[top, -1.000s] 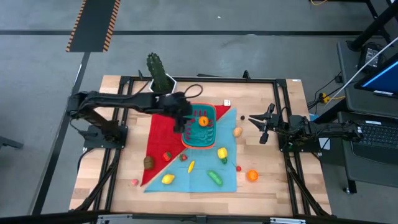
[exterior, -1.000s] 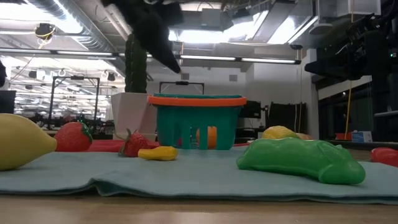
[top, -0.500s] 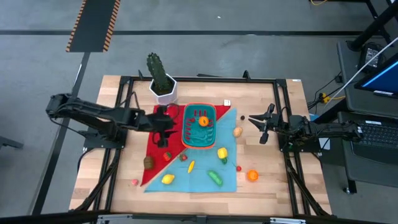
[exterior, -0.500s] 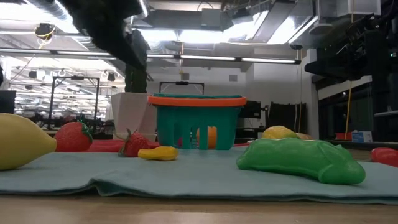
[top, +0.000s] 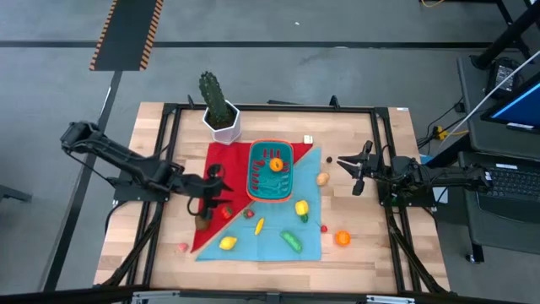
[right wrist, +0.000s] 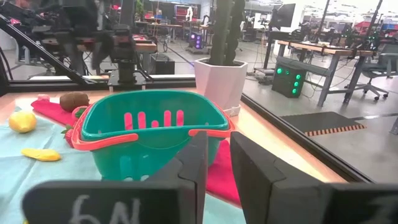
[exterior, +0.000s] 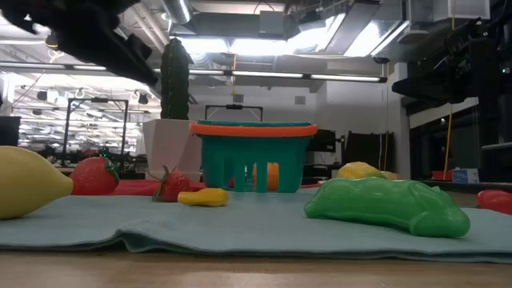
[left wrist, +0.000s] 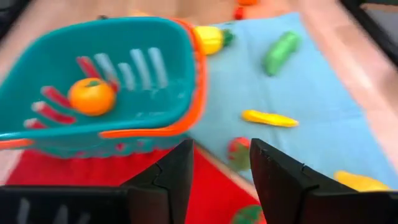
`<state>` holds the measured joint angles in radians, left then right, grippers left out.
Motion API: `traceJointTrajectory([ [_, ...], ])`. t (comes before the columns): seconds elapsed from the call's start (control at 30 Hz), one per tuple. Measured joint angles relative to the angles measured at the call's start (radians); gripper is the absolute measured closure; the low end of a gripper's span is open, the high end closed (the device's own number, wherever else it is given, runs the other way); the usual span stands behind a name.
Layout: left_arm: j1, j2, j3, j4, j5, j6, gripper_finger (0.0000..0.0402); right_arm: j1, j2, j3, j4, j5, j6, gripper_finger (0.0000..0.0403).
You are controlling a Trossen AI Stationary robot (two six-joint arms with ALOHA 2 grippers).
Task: Pick and placing Produce into tupperware
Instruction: Put the right strawberry into the basket
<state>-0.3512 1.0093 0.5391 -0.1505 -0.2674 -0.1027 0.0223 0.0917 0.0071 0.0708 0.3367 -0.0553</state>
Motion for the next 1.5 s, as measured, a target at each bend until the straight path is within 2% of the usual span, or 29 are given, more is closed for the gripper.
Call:
traceJointTrajectory([
  [0.27, -0.052, 0.004, -0.008, 0.008, 0.019, -0.068, 0.0266, 0.000, 0.000, 0.000, 0.000, 0.000, 0.001, 0.0330],
  [0.6, -0.040, 0.004, -0.008, 0.010, 0.014, -0.141, 0.0276, 0.000, 0.000, 0.000, 0.000, 0.000, 0.002, 0.0330],
  [0.77, -0.003, 0.017, -0.007, 0.018, -0.039, -0.233, 0.0276, 0.000, 0.000, 0.000, 0.000, 0.000, 0.016, 0.0330],
  [1.17, -0.005, 0.218, -0.004, 0.180, -0.026, -0.228, 0.0220, 0.000, 0.000, 0.000, 0.000, 0.000, 0.025, 0.0330],
  [1.37, -0.038, 0.306, 0.067, 0.179, -0.005, -0.227, 0.0202, 0.000, 0.000, 0.000, 0.000, 0.000, 0.025, 0.0330],
  [1.5, -0.043, 0.362, 0.129, 0.092, 0.023, -0.233, 0.0205, 0.000, 0.000, 0.000, 0.000, 0.000, 0.025, 0.0330],
])
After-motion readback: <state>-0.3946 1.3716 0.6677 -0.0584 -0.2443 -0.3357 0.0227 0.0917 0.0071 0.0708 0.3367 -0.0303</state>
